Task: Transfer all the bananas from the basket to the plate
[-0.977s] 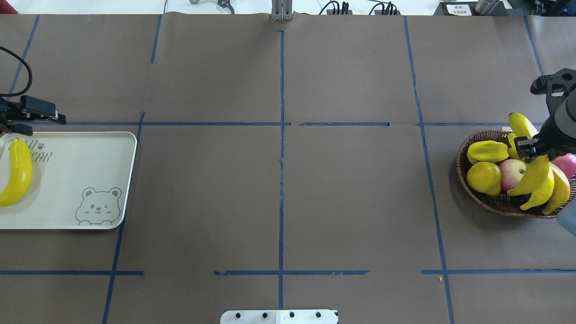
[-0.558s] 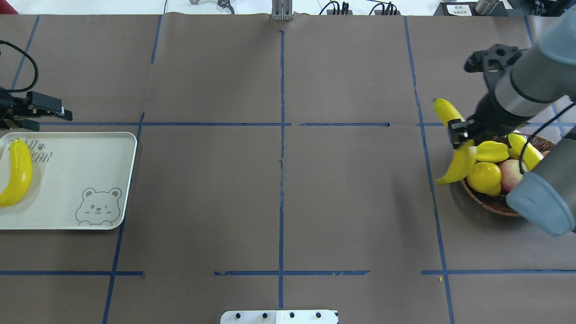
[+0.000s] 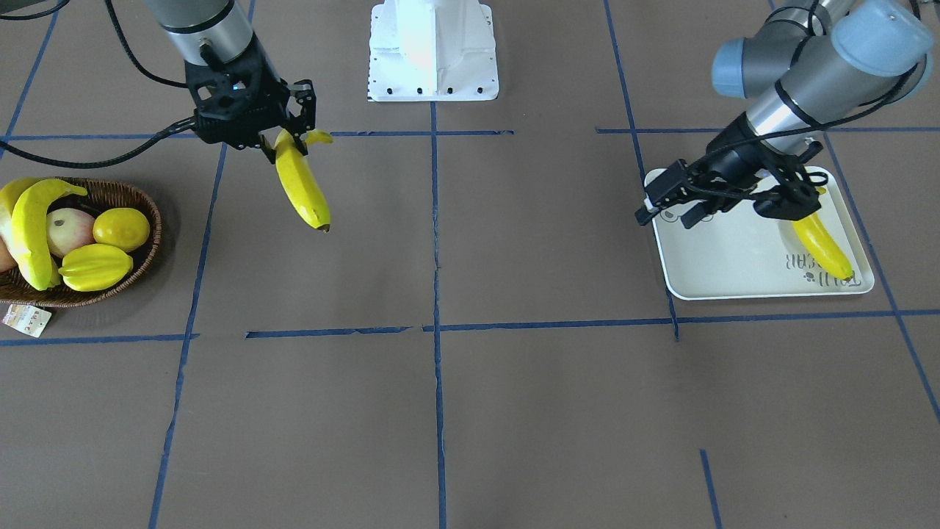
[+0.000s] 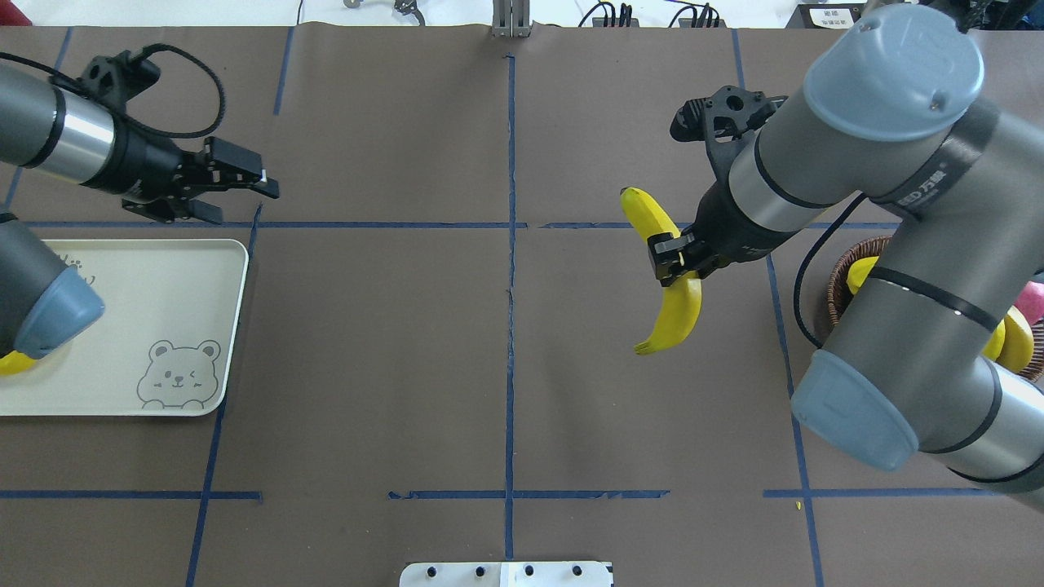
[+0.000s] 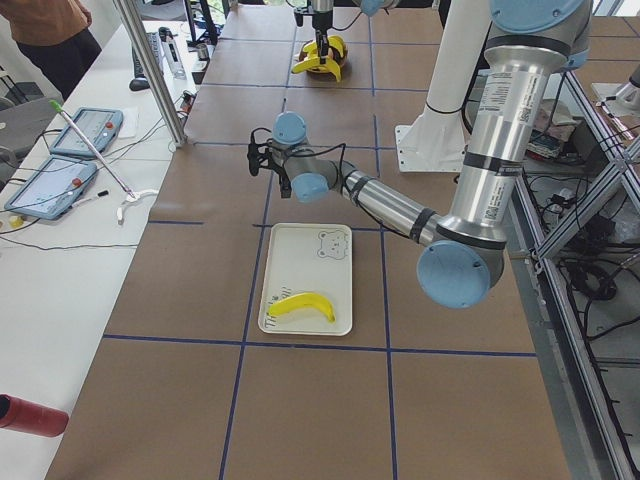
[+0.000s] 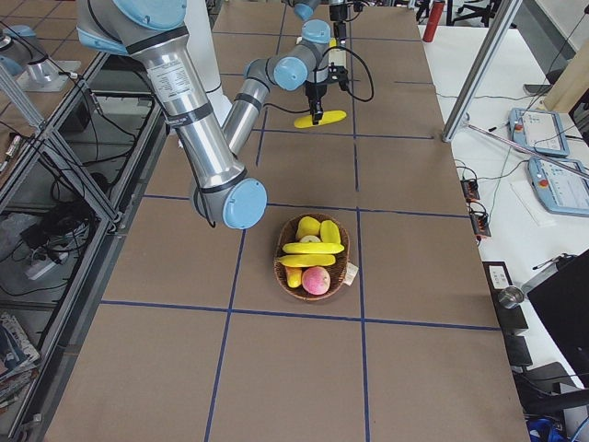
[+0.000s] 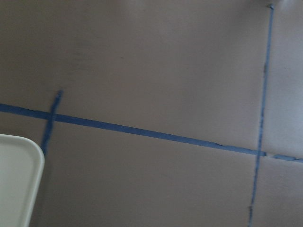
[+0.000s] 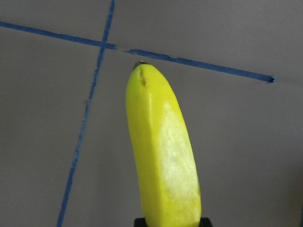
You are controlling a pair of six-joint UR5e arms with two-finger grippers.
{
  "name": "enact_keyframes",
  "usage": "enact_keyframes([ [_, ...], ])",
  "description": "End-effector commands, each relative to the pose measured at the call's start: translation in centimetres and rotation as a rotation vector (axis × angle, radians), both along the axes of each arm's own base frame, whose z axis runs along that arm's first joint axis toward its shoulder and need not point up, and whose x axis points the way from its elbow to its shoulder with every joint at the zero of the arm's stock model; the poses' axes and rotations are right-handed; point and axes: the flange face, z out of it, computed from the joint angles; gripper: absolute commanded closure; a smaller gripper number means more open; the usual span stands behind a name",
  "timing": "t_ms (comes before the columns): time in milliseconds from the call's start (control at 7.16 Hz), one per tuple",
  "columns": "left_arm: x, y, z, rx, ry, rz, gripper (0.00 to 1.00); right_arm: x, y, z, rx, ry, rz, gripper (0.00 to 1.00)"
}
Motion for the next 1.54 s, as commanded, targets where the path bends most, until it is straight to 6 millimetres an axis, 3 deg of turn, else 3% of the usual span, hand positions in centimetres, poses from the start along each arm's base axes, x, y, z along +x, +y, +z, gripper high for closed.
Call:
enact_keyframes([
  [0, 3.0, 0.7, -7.5, 0.011, 0.117, 0.012, 0.00, -4.1, 3.1, -2.3, 0.062, -0.034, 0.036, 0.99],
  [140, 4.1, 1.3, -9.7, -0.010, 0.177, -0.015, 0.00, -5.5, 4.4, -3.7, 0.057, -0.049, 0.054, 0.99],
  [419, 12.3, 6.6, -12.1, -0.046, 0.288, -0.109, 0.00, -7.4, 5.5, -5.9, 0.073, -0.065, 0.081, 0.99],
  [558, 14.4, 8.4, -13.3, -0.065, 0.320, -0.115, 0.00, -7.7, 5.3, -6.3, 0.072, -0.066, 0.082, 1.00],
  [838, 14.9, 9.2, -15.0, -0.119, 0.361, -0.107, 0.01, -7.8, 5.2, -6.4, 0.072, -0.066, 0.082, 1.00],
  [977, 16.2, 9.4, -16.0, -0.116, 0.368, -0.102, 0.01, -7.9, 5.2, -6.6, 0.074, -0.069, 0.082, 1.00],
  [1396, 17.4, 9.5, -16.4, -0.117, 0.366, -0.107, 0.01, -8.4, 6.0, -7.6, 0.081, -0.086, 0.066, 0.99],
])
